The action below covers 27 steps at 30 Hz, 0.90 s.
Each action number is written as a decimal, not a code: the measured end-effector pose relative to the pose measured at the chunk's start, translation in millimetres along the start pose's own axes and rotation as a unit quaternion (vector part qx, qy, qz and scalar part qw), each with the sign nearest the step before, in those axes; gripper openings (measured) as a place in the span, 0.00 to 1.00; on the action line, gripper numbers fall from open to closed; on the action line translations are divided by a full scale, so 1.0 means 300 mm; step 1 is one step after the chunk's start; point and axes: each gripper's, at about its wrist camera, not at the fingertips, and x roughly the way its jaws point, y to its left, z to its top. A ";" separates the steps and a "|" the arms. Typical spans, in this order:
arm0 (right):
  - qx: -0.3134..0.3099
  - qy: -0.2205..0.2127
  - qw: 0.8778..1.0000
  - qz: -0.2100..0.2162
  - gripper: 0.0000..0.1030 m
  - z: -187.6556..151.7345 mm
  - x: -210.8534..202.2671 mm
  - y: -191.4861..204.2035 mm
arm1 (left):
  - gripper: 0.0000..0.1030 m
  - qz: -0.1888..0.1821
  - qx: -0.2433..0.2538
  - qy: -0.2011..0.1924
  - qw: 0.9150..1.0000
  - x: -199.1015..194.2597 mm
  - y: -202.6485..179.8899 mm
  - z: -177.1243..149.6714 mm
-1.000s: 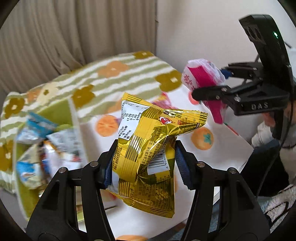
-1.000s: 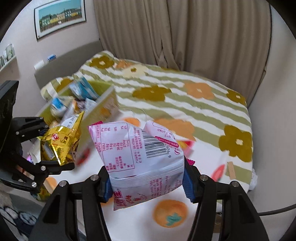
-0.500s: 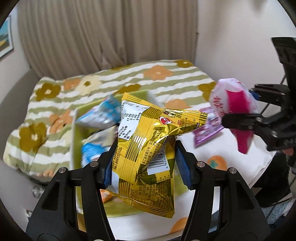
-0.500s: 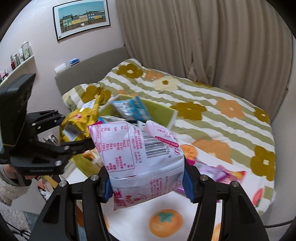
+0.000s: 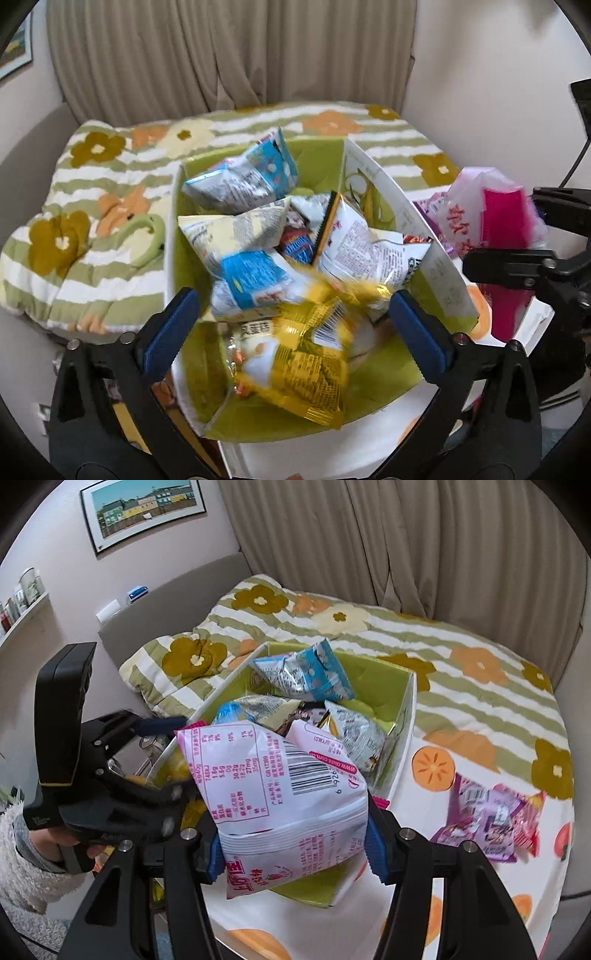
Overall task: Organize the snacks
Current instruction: 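Carry the gold and pink-white packets over the box with both tools, then open both tools to drop the packets into the box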
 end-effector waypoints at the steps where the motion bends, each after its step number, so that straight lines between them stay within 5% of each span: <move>1: 0.002 0.003 1.000 -0.002 0.54 0.000 0.007 0.001 | 0.99 -0.001 -0.002 0.000 1.000 -0.009 -0.003 -0.005; 17: 0.009 0.042 0.999 0.006 0.57 0.077 0.103 0.041 | 0.99 0.039 -0.060 0.014 0.997 -0.055 0.071 -0.075; 18: 0.008 0.045 0.999 0.004 0.59 0.077 0.111 0.046 | 0.99 0.040 -0.063 0.012 0.997 -0.061 0.075 -0.075; 20: 0.013 0.044 0.999 0.005 0.91 0.071 0.124 0.050 | 0.99 0.043 -0.066 0.010 0.997 -0.068 0.083 -0.077; 21: 0.016 0.039 0.999 0.012 0.98 0.064 0.132 0.049 | 0.99 0.044 -0.067 0.009 0.997 -0.070 0.087 -0.078; 27: 0.032 0.006 0.999 0.012 1.00 0.039 0.123 0.027 | 0.99 0.042 -0.077 0.009 0.996 -0.073 0.100 -0.098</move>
